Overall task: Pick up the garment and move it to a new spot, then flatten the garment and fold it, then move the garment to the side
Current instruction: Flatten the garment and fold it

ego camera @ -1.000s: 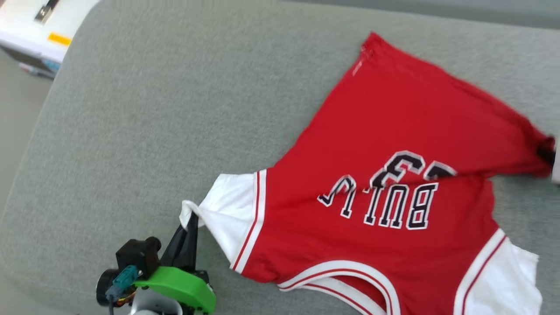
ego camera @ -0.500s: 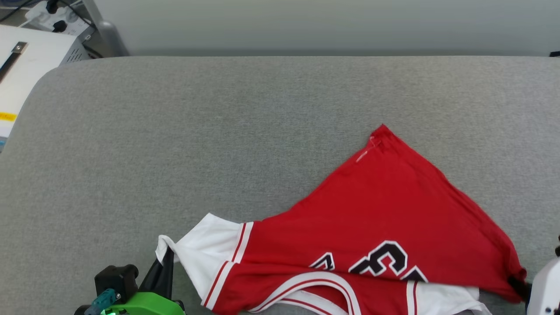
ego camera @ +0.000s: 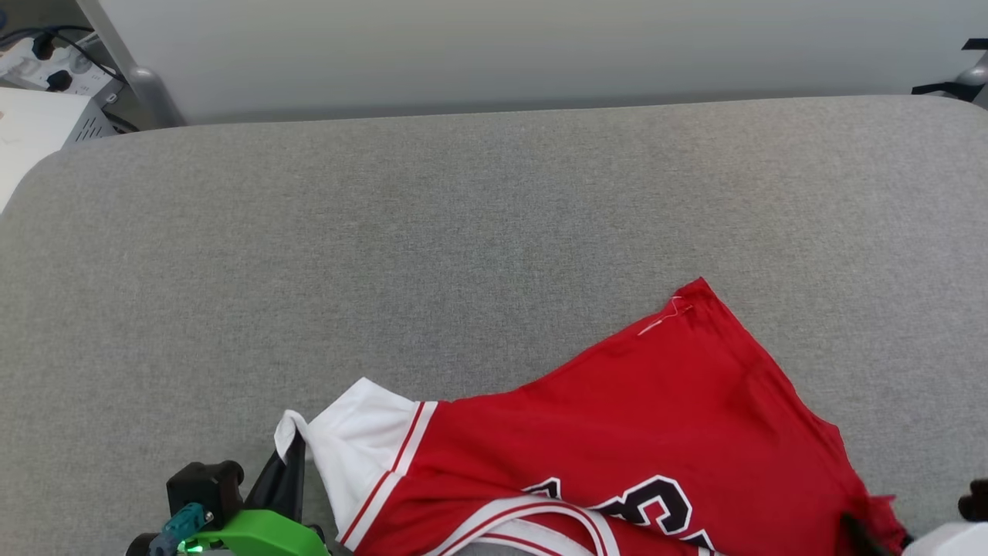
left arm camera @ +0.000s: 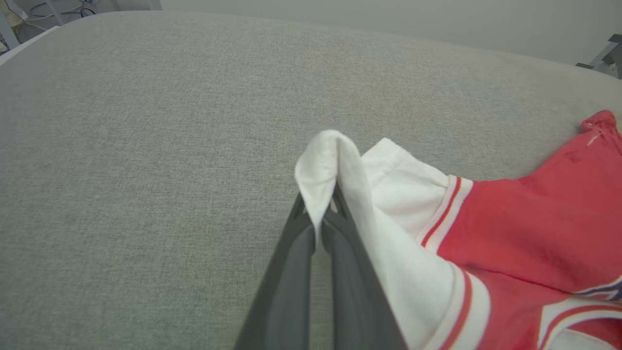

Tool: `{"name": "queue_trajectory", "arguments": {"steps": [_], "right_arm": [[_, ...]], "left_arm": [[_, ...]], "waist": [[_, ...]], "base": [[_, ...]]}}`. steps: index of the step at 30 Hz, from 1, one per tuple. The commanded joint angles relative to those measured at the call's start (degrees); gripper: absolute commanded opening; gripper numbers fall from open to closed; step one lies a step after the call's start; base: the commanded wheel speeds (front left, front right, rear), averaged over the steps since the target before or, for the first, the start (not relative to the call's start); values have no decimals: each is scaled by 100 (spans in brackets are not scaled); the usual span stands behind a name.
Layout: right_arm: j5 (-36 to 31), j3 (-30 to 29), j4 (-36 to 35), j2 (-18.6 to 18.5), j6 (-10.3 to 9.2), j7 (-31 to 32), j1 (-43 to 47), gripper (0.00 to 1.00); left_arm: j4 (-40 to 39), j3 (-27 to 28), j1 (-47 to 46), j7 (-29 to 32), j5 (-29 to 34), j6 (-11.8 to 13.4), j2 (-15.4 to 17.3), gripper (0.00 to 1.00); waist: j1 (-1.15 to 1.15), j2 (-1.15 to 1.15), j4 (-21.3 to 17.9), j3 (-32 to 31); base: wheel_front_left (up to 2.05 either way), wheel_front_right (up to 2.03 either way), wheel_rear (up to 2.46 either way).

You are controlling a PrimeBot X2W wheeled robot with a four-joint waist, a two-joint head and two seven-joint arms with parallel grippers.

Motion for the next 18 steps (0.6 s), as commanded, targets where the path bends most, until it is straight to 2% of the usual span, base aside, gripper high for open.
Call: {"name": "queue_trajectory", "arguments": {"steps": [1, 4, 7, 10, 13, 14, 18], "right_arm": [[-144, -9, -59, -6, -3, -319, -246, 100], [-298, 31, -65, 71, -3, -1160, -691, 100], [-334, 214, 136, -7, -3, -1734, -1165, 100], [-246, 553, 495, -238, -3, -1851, -1666, 100], [-90, 1087, 996, -736, -3, -1548, -2268, 100], [24, 1511, 1335, -1039, -3, -1128, -2652, 100], [463, 2326, 1810, -1561, -3, -214, -3408, 100]], "left_arm": [[-39, -22, -62, 17, -9, 31, -23, 0], [-77, -60, -111, 12, 13, 44, -43, 0], [-122, -95, -198, -8, 38, 51, -70, 0], [-174, -111, -287, -37, 59, 69, -98, 0], [-226, -165, -424, -56, 90, 56, -137, 0], [-230, -207, -524, -76, 106, 34, -169, 0], [-187, -320, -743, -127, 162, -22, -244, 0]], "waist": [[0, 0, 18, 2], [0, 0, 64, 4], [0, 0, 140, 53], [0, 0, 195, 150], [0, 0, 286, 294], [0, 0, 343, 387], [0, 0, 514, 566]], "base": [[0, 0, 0], [0, 0, 0], [0, 0, 0], [0, 0, 0], [0, 0, 0], [0, 0, 0], [0, 0, 0]]}}
